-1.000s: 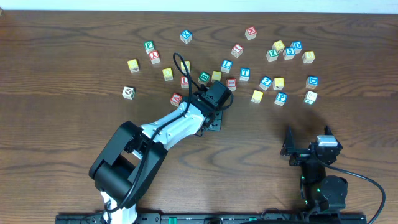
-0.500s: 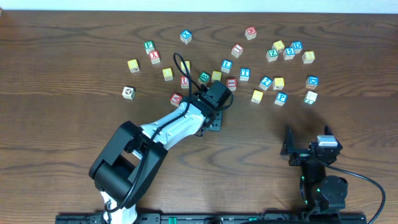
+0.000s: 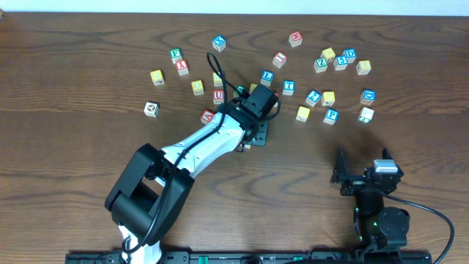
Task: Spell out NEURIPS
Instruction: 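Lower the R block onto the table right of U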
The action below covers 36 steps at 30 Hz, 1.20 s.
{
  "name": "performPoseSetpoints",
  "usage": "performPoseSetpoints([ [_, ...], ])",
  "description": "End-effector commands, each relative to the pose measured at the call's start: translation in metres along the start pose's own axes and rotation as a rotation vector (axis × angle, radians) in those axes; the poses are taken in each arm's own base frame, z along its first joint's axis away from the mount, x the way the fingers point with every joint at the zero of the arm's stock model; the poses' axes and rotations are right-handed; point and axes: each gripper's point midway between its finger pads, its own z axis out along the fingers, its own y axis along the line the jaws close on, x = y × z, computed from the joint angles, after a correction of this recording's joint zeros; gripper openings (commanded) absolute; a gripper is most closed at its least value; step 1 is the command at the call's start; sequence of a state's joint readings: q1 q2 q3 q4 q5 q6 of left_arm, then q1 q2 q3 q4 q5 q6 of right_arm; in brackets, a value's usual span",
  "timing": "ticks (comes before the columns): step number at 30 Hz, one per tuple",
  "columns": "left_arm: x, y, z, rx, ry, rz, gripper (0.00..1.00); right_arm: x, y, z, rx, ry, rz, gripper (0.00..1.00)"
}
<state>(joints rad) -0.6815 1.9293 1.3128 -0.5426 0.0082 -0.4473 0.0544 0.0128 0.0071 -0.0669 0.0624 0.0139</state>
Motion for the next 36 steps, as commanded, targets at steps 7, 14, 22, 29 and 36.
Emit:
performPoseSetpoints([
  [7,-0.021,0.002,-0.014,-0.062,-0.043,0.065,0.42,0.001,-0.002,0.0,0.006,0.004,-0.008,0.99],
  [14,-0.003,-0.022,-0.019,-0.032,-0.014,0.23,0.36,0.001,-0.001,0.0,0.005,0.004,-0.008,0.99],
  [22,0.017,-0.046,-0.021,-0.006,0.011,0.307,0.21,0.001,-0.002,0.0,0.006,0.004,-0.008,0.99],
  [29,0.02,-0.045,-0.016,-0.012,0.024,0.311,0.19,0.001,-0.001,0.0,0.005,0.004,-0.008,0.99],
  [36,0.023,-0.044,-0.011,-0.019,0.036,0.324,0.19,0.001,-0.001,0.0,0.005,0.004,-0.008,0.99],
])
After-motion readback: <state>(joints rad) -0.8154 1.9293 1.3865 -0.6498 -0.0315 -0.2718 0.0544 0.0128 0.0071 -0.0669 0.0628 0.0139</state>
